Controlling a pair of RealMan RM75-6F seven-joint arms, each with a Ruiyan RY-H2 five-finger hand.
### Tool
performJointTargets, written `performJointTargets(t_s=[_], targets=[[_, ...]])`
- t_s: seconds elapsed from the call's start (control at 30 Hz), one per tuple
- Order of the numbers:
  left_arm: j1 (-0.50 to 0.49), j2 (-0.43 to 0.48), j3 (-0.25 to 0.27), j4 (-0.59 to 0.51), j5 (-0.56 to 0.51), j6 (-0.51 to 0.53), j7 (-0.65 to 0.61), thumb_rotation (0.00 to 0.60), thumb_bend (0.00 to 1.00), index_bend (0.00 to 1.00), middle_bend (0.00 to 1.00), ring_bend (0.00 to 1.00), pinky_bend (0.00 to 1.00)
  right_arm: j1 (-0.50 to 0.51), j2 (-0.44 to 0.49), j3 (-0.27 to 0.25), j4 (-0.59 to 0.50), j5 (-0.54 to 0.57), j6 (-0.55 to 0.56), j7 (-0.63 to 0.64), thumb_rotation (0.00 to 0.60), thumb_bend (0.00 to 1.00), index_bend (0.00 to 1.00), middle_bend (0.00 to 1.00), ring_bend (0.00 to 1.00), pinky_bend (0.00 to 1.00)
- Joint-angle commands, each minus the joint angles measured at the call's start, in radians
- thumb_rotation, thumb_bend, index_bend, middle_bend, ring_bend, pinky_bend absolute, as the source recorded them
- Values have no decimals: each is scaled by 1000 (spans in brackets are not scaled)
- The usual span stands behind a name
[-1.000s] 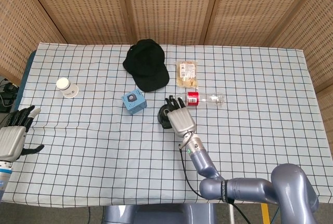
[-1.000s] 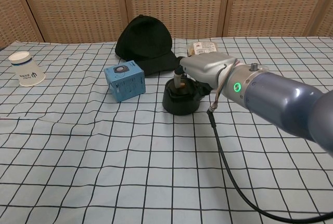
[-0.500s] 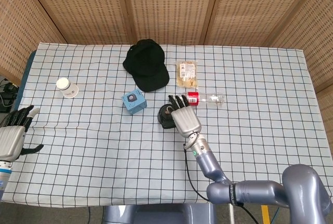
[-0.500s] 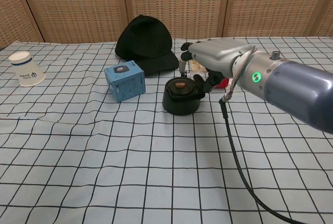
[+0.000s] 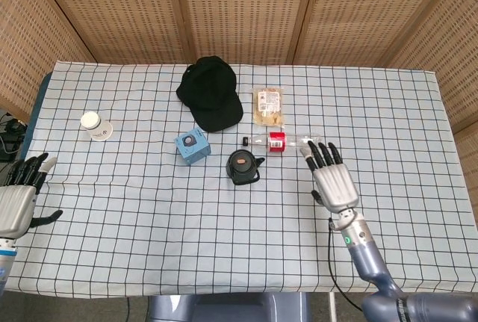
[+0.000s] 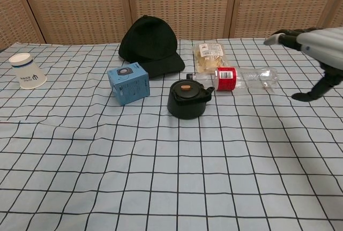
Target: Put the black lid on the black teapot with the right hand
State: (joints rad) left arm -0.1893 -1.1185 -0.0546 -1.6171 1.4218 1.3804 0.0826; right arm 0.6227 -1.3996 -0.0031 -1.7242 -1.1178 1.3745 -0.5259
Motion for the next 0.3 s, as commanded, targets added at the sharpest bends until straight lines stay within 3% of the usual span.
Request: performJointTargets(t_s=[0.03, 0.3], targets=[[6, -6, 2, 2, 11, 15, 3, 600, 63, 0, 0, 0, 0, -106, 42, -80, 50, -115, 82, 111, 600, 381, 46, 0, 0, 0], [24, -11, -1, 5, 22, 55, 1, 600, 63, 0, 0, 0, 0, -260, 59, -157, 152, -254, 203, 266, 600, 379, 45, 0, 0, 0]])
